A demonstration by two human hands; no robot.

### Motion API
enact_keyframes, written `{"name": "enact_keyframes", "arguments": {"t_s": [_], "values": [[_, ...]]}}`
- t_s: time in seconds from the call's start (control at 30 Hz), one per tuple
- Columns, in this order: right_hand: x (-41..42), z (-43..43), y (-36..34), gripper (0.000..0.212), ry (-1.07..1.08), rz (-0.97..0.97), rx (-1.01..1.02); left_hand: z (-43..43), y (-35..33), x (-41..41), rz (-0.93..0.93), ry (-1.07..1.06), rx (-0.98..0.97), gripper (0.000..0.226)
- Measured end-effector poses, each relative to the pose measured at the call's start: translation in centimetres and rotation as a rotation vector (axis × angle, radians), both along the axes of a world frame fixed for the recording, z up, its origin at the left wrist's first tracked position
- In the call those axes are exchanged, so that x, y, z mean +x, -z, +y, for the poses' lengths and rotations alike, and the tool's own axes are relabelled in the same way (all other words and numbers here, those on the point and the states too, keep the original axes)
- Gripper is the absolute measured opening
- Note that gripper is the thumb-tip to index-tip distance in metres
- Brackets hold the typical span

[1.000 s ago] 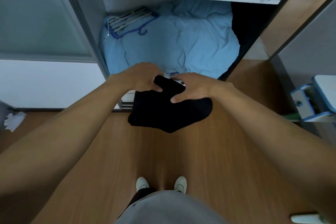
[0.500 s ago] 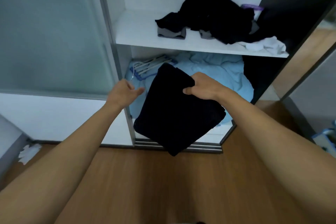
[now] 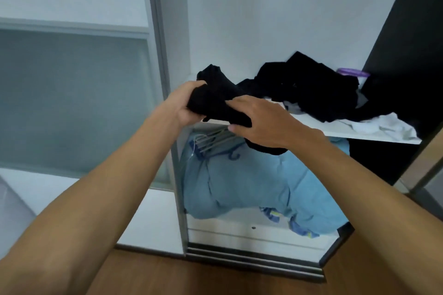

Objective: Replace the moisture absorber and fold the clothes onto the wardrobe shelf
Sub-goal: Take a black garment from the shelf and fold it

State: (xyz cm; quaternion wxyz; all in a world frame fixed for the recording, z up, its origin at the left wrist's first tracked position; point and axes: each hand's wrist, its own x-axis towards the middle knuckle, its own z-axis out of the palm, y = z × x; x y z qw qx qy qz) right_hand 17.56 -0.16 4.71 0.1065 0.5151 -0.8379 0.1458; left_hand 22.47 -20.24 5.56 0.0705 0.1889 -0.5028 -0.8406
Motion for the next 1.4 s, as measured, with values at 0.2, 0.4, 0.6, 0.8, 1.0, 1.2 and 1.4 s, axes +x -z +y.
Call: {"name": "enact_keyframes", "arguments": {"t_s": [0.2, 0.4, 0.6, 0.8, 1.0, 1.2, 1.4], "values": [[-12.0, -0.3, 1.5, 0.047, 0.231, -0.722, -0.701, -2.0, -0.9, -7.2, 0.173, -0.161, 0.07, 0.005], [-24.9, -3.9, 2.2, 0.061, -0.165, -1.748, -0.771, -5.8, -1.0, -15.5, 0.22, -0.166, -0.059, 0.034], [-34.2, -11.8, 2.5, 0.053, -0.015, -1.715, -0.78, -12.4, -0.2, -20.7, -0.277, -0.236, -0.51, 0.01], [-36.1, -20.0, 9.0, 0.042, 0.404, -1.549, -0.496, -15.4, 5.7, -25.5, -0.617, -0.262, -0.991, 0.043], [-37.1, -24.6, 10.8, 0.041, 0.494, -1.506, -0.711, -15.0, 9.5, -27.8, -0.415, -0.317, -1.575, 0.049], [-37.7, -26.4, 11.8, 0.041, 0.557, -1.465, -0.716, -17.1, 13.2, -28.6, -0.604, -0.095, -1.663, 0.051], [-37.8, -26.5, 11.5, 0.055, 0.608, -1.377, -0.858, -18.6, 13.3, -31.0, -0.502, -0.07, -1.757, 0.05]]}}
